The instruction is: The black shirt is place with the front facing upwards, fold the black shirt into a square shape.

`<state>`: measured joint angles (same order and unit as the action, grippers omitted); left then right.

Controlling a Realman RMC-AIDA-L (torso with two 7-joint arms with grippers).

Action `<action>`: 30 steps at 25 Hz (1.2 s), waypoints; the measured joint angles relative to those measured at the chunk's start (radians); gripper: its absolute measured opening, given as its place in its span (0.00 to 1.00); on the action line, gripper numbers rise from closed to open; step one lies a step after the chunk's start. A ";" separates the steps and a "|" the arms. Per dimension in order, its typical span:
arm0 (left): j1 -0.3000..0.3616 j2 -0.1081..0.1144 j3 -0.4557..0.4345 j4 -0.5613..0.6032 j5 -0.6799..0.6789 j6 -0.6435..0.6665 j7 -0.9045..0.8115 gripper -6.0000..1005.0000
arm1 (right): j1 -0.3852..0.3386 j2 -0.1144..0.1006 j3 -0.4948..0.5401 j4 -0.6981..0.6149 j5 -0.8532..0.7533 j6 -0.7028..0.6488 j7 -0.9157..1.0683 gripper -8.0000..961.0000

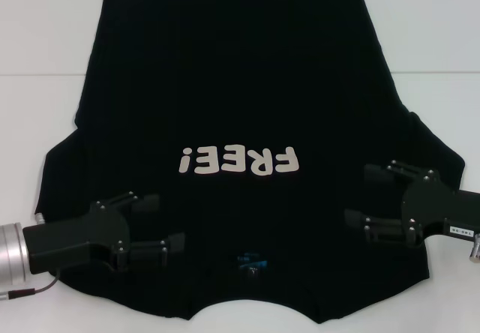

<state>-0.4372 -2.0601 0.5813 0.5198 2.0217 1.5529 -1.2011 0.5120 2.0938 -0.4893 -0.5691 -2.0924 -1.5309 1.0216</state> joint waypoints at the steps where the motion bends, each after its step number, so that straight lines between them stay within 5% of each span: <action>1: 0.000 0.000 0.000 0.000 0.000 0.000 0.000 0.95 | 0.000 0.000 0.000 0.000 0.000 0.001 0.000 0.95; 12: 0.003 0.001 -0.006 -0.004 0.001 0.001 -0.010 0.94 | 0.001 0.001 0.003 0.000 0.000 0.002 0.002 0.95; 16: -0.010 0.019 -0.056 -0.001 0.001 0.010 -0.218 0.94 | 0.004 0.000 0.008 0.012 0.000 0.006 0.002 0.95; 17: -0.024 0.048 -0.084 -0.009 0.001 0.027 -0.388 0.94 | 0.004 0.000 0.009 0.014 0.000 0.008 0.002 0.95; 26: -0.072 0.188 -0.118 -0.022 0.070 -0.051 -0.995 0.94 | 0.014 0.000 0.009 0.037 0.000 0.019 0.003 0.95; 30: -0.087 0.226 -0.123 -0.004 0.150 -0.118 -1.153 0.94 | 0.021 -0.001 0.009 0.037 0.000 0.022 0.028 0.95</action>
<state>-0.5246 -1.8344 0.4587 0.5155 2.1717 1.4350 -2.3545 0.5328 2.0924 -0.4802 -0.5316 -2.0923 -1.5087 1.0499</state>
